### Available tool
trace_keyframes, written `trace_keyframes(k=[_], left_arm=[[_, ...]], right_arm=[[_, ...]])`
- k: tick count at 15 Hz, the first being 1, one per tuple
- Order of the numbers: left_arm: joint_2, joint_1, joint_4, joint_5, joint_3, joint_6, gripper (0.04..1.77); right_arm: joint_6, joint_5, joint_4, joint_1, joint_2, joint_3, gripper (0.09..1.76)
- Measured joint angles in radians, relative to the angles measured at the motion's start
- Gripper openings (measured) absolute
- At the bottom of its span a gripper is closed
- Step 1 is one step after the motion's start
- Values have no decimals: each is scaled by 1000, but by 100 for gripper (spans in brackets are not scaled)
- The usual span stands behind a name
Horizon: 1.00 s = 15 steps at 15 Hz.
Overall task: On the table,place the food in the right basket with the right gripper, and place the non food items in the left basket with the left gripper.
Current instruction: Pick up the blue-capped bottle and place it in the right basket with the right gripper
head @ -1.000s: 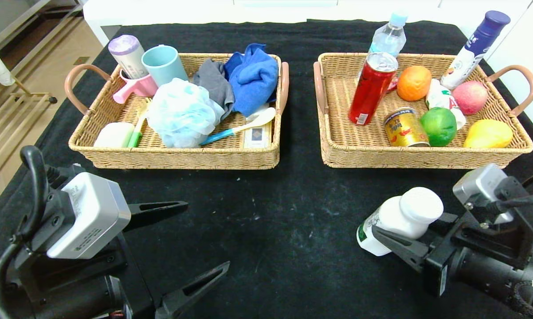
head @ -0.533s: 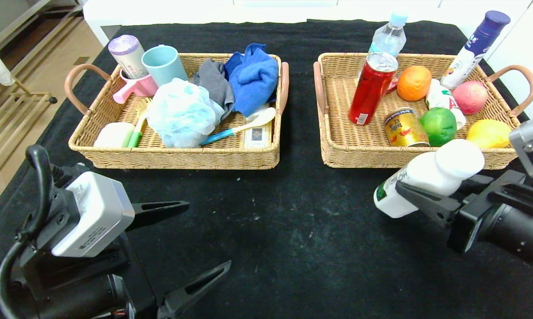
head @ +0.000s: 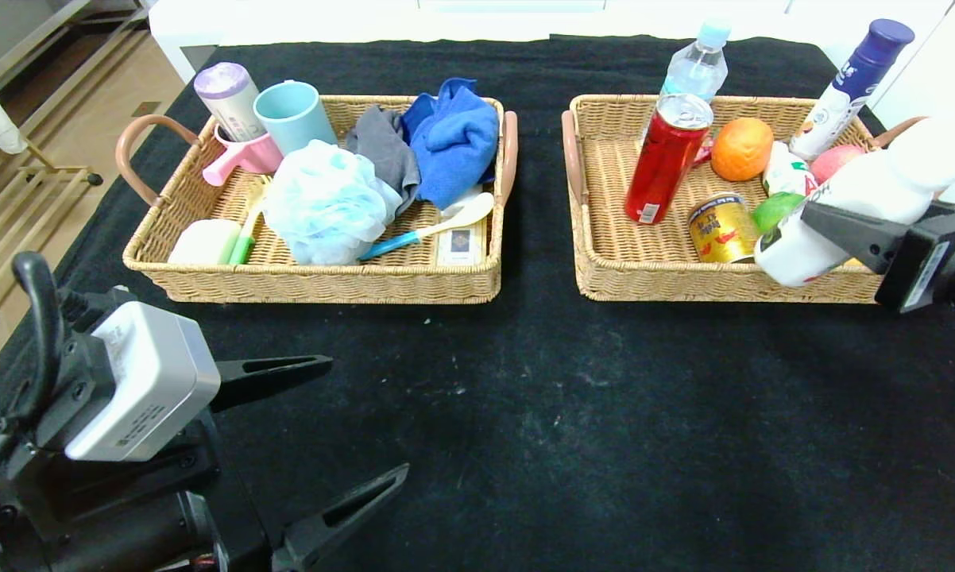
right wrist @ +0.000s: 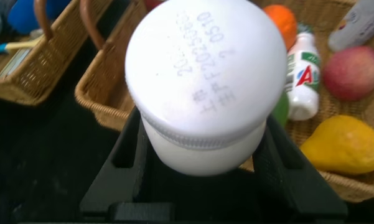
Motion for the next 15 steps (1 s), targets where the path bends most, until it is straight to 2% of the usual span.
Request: trace_keyframes(k=[8,15], left_arm=[[-36,4,0,3,-3,2,172],[-52,1,0,3,-7,6,172]], right_arm=[[45,-13,-13,-49,151,-220,96],[58,-16,-29,-86,295,-348,96]])
